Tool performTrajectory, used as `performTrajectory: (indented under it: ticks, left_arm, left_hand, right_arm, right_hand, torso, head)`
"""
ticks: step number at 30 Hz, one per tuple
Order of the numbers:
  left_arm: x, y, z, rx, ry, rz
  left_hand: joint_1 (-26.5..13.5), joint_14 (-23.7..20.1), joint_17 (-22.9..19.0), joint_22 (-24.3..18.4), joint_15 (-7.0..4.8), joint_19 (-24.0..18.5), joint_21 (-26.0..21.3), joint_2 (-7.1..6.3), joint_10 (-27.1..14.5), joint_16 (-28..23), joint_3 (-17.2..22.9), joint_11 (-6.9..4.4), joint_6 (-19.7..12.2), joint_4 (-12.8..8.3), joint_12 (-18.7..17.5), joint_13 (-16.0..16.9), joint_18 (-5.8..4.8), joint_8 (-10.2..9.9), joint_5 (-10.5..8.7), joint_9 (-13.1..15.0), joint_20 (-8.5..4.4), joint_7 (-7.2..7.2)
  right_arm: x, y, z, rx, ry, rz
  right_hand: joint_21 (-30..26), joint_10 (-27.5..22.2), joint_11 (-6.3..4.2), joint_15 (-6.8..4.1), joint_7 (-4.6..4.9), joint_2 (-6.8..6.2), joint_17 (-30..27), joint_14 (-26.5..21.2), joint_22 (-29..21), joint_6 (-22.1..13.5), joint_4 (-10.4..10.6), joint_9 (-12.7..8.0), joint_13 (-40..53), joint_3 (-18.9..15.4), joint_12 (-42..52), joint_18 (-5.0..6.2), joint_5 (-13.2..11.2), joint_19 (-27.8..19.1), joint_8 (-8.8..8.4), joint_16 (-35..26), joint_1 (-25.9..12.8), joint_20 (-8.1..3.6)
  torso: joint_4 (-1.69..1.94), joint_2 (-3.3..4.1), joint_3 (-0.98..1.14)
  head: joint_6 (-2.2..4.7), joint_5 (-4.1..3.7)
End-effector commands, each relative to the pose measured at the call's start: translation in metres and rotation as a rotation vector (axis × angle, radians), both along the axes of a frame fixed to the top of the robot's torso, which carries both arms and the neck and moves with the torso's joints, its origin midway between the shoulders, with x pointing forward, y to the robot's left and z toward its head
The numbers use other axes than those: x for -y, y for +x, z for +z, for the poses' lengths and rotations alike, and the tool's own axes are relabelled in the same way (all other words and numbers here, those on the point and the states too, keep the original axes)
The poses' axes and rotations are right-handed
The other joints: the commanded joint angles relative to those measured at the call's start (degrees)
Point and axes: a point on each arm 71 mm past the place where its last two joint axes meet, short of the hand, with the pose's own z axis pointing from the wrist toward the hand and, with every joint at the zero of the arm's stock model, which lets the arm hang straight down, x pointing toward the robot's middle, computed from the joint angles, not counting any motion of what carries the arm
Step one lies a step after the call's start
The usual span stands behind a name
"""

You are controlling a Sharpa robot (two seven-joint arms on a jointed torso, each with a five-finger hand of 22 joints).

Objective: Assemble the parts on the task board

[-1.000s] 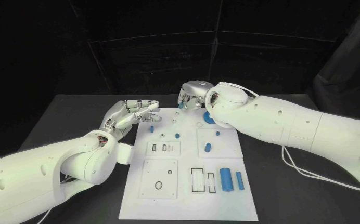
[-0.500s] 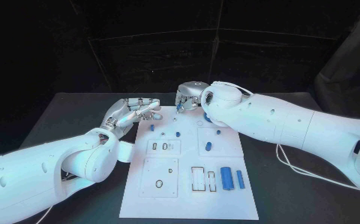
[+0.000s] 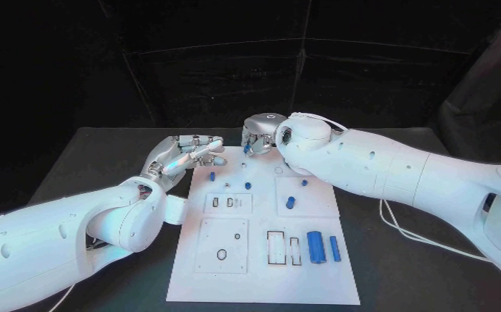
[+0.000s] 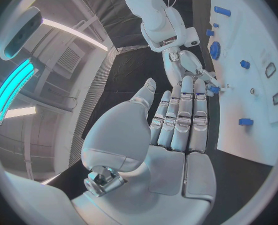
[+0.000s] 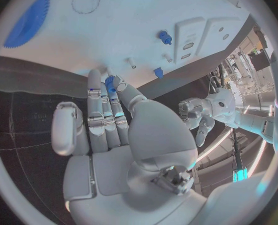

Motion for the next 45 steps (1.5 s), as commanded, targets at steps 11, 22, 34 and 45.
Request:
performTrajectory:
  ticks: [11, 22, 34, 45]
  left_arm:
    - [0.001, 0.001, 0.001, 0.004, -0.005, -0.011]
    - [0.000, 0.001, 0.001, 0.003, -0.005, -0.013]
    - [0.000, 0.001, 0.001, 0.002, -0.004, -0.012]
    - [-0.006, 0.003, 0.001, 0.000, -0.001, -0.006]
  left_hand:
    - [-0.3, -0.2, 0.1, -0.1, 0.28, 0.5, -0.5, 0.47, -0.1, -0.4, 0.4, 0.34, -0.3, -0.2, -0.4, -0.1, 0.76, -0.2, 0.14, -0.1, 0.10, 0.31]
    - [-0.3, -0.2, 0.1, -0.1, 0.28, 0.5, -0.5, 0.47, -0.1, -0.4, 0.4, 0.34, -0.3, -0.2, -0.4, -0.1, 0.76, -0.2, 0.14, -0.1, 0.10, 0.31]
    - [-0.3, -0.2, 0.1, -0.1, 0.28, 0.5, -0.5, 0.47, -0.1, -0.4, 0.4, 0.34, -0.3, -0.2, -0.4, -0.1, 0.76, -0.2, 0.14, -0.1, 0.10, 0.31]
    - [-0.2, -0.3, 0.2, -0.2, 0.29, 0.5, -0.6, 0.53, -0.1, -0.5, 0.6, 0.34, -0.2, -0.3, -0.5, -0.1, 0.77, -0.3, 0.14, -0.1, 0.12, 0.31]
  right_arm:
    - [-0.003, 0.001, -0.003, -0.010, -0.056, 0.008]
    - [-0.003, 0.003, -0.004, -0.012, -0.071, 0.004]
    - [-0.003, 0.003, -0.001, 0.029, -0.028, 0.016]
    - [0.046, -0.005, 0.011, 0.002, 0.235, -0.026]
  right_hand:
    - [0.0, -0.7, -0.09, -0.07, 0.12, -0.47, 0.1, 0.5, -0.3, -0.6, 0.1, 0.0, -0.1, 0.8, 0.2, -0.25, -0.5, -0.5, -0.18, -0.3, -0.8, 0.31]
    - [-0.2, -1.3, 0.08, 0.04, 0.26, -1.35, 0.3, 0.6, -0.7, -1.5, 0.4, -0.1, 0.0, 1.7, 0.2, -0.17, -0.5, -0.8, -0.24, -0.3, -1.7, 0.40]
    - [-5.0, -10.6, 1.39, 0.93, -0.25, -4.77, 0.7, 1.0, -11.1, -9.6, 2.6, -0.2, -0.1, 0.1, 0.6, 1.92, -2.4, -8.2, -0.25, -0.5, -2.5, 1.22]
    - [-21.1, -5.0, 0.59, -0.85, 0.15, -5.92, 5.0, 3.3, -37.5, -5.3, 4.9, 0.4, 0.3, -1.3, 4.4, 6.54, -0.4, -27.9, 1.50, 7.4, -2.3, 0.21]
  torso:
    - [-0.13, 0.11, -0.03]
    - [-0.09, 0.13, -0.05]
    - [-0.12, 0.16, -0.08]
    - [-0.56, 0.04, 0.03]
  head:
    - [-0.31, -0.03]
    - [-0.40, -0.06]
    - [-0.37, -0.05]
    - [0.15, 0.42]
